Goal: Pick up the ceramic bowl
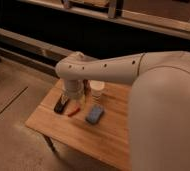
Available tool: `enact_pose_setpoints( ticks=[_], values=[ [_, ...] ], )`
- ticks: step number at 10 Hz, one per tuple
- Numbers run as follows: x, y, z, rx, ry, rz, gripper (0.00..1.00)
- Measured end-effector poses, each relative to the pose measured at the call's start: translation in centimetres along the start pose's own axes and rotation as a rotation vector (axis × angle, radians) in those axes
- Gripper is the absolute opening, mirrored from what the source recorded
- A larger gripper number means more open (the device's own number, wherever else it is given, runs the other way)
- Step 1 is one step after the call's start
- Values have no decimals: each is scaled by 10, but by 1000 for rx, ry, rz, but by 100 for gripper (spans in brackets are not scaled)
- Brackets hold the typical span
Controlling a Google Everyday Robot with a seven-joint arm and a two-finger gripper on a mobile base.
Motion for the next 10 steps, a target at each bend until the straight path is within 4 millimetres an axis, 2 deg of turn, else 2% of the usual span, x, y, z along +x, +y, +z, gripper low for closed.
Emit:
enact_pose_setpoints(
  ticks=[2,3,6,8,10],
  values=[
    [-20,-6,4,-7,27,38,65],
    [-36,-15,4,22,37,18,65],
    [-78,-27,-14,156,31,-130,65],
    [-107,-16,-27,194,11,-208,65],
    [-128,4,-27,176,2,-244,65]
  ],
)
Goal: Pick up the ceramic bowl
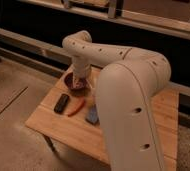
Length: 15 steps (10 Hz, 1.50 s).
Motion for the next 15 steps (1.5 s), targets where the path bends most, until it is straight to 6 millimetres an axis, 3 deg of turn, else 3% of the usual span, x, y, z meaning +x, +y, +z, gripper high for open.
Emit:
enact_pose_setpoints(
  ticks=[3,9,15],
  values=[
    [-20,20,11,-64,14,-8,65],
    [-30,40,25,-105,36,-34,65],
    [-23,0,-6,-38,4,45,65]
  ],
)
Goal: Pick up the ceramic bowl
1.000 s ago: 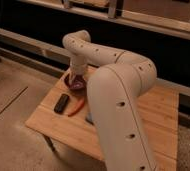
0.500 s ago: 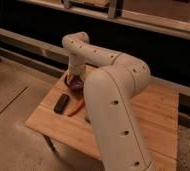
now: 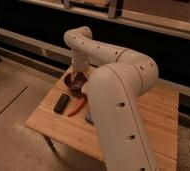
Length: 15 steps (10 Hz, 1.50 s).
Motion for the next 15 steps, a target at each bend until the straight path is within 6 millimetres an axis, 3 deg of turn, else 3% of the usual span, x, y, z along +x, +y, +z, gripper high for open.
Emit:
enact_pose_setpoints(
  ticks=[4,9,13,15],
  values=[
    [15,-15,3,8,8,37,65],
    [41,-19,15,-42,32,87,65],
    [47,-10,17,-59,36,76,65],
    [42,-16,6,-49,19,80,65]
  ],
)
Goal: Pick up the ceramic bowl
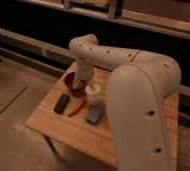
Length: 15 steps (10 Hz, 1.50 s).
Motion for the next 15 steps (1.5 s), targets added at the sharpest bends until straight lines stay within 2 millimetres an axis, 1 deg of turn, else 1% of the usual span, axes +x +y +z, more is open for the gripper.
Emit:
enact_pose_setpoints(
  ticks=[3,5,8,10,13,15],
  values=[
    [-11,-3,-26,16,-41,-6,65],
    [-16,1,-36,25,-57,-17,65],
    [-26,4,-41,23,-60,-25,65],
    [-35,6,-36,16,-52,-34,65],
    [-45,6,-16,10,-24,-62,65],
    [-53,3,-7,9,-14,-77,65]
  ],
)
